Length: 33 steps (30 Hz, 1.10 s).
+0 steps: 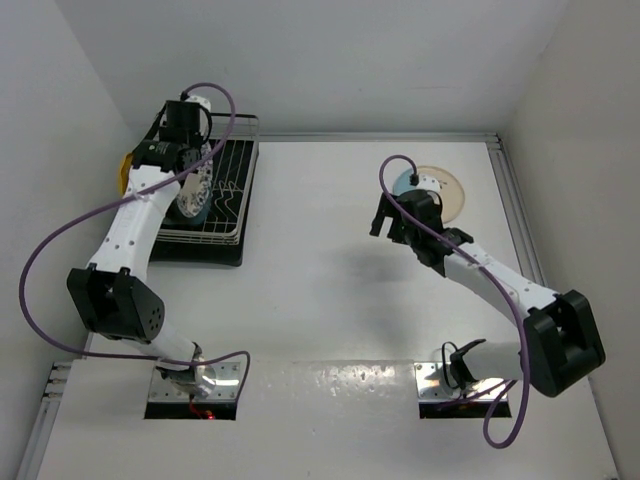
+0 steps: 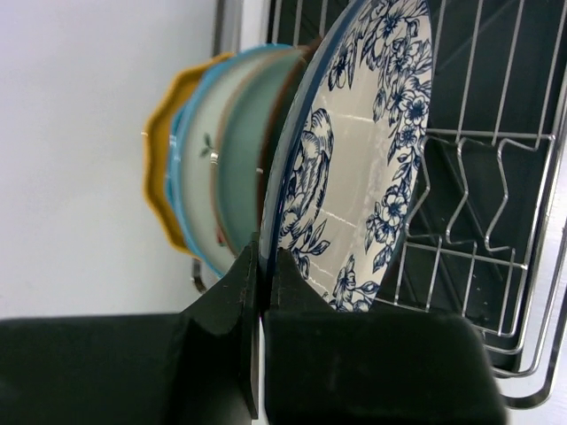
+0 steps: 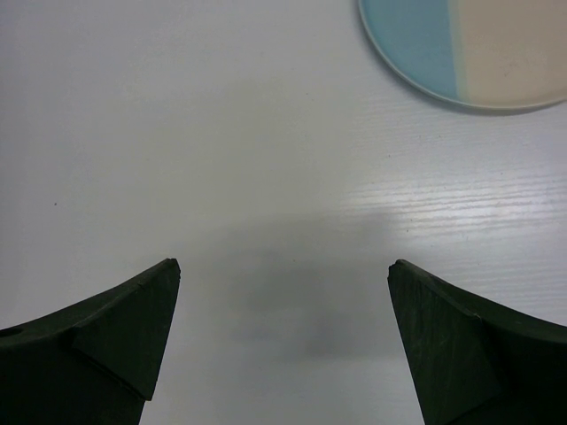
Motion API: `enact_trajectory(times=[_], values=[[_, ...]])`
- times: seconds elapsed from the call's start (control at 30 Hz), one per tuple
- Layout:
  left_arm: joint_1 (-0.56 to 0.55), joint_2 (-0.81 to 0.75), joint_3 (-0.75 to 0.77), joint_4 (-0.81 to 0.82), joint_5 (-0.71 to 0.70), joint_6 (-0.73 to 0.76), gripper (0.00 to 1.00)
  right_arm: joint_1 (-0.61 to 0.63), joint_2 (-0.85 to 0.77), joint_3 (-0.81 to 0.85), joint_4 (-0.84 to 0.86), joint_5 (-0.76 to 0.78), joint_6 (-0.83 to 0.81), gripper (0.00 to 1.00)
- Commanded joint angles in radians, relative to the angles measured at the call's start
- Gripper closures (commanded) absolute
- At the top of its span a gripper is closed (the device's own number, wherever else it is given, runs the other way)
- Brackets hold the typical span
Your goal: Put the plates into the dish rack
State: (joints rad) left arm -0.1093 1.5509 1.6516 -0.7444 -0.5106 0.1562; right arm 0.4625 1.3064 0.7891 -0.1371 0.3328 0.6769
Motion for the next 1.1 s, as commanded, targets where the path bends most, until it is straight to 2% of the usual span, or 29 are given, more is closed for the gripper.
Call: enact_trajectory(times=[0.0, 0.07, 0.23, 0.33, 0.37, 0.43, 0.53, 0.57, 0.67, 0.7, 0.8, 0.9, 1.0, 1.07], values=[[0.008, -0.06, -0.032, 0.141, -0.054, -0.004, 1.0, 0.004, -0.036, -0.008, 0.013, 0.02, -0.01, 0.0], [0.008, -0.072, -0.061, 0.165, -0.066, 0.006, 1.0, -0.001, -0.041, -0.008, 0.017, 0.025, -0.011, 0.0], [0.008, -0.083, -0.144, 0.165, 0.047, -0.027, 1.0, 0.002, -0.038, -0.002, 0.017, 0.034, -0.019, 0.0], [0.055, -0.055, -0.153, 0.155, 0.096, -0.056, 1.0, -0.013, -0.029, -0.005, 0.017, 0.034, -0.028, 0.0], [0.072, -0.046, -0.153, 0.128, 0.144, -0.057, 0.91, -0.022, -0.026, -0.008, 0.016, 0.035, -0.019, 0.0], [0.12, -0.034, -0.122, 0.108, 0.197, -0.082, 0.8, -0.065, -0.022, -0.017, 0.001, 0.069, 0.062, 0.0], [0.157, -0.034, -0.089, 0.086, 0.289, -0.083, 0.55, -0.143, -0.027, -0.065, 0.048, 0.095, 0.032, 0.0], [0.157, -0.034, -0.088, 0.086, 0.299, -0.083, 0.49, -0.143, -0.026, -0.074, 0.048, 0.095, 0.029, 0.0], [0.166, -0.034, -0.049, 0.067, 0.299, -0.064, 0.37, -0.254, 0.005, -0.082, 0.057, 0.055, 0.073, 0.0], [0.166, -0.034, -0.039, 0.053, 0.311, -0.064, 0.32, -0.301, 0.026, -0.08, 0.053, -0.001, 0.102, 0.0], [0.178, -0.034, 0.008, 0.028, 0.374, -0.044, 0.27, -0.415, 0.083, -0.05, 0.074, -0.087, 0.148, 0.01], [0.178, -0.063, 0.042, 0.019, 0.408, -0.026, 0.24, -0.507, 0.21, 0.022, 0.077, -0.147, 0.171, 0.05], [0.178, -0.063, 0.082, -0.006, 0.42, -0.026, 0.24, -0.562, 0.363, 0.129, 0.044, -0.15, 0.187, 0.14], [0.188, -0.063, 0.1, -0.027, 0.42, -0.015, 0.23, -0.591, 0.449, 0.204, -0.005, -0.138, 0.205, 0.27]])
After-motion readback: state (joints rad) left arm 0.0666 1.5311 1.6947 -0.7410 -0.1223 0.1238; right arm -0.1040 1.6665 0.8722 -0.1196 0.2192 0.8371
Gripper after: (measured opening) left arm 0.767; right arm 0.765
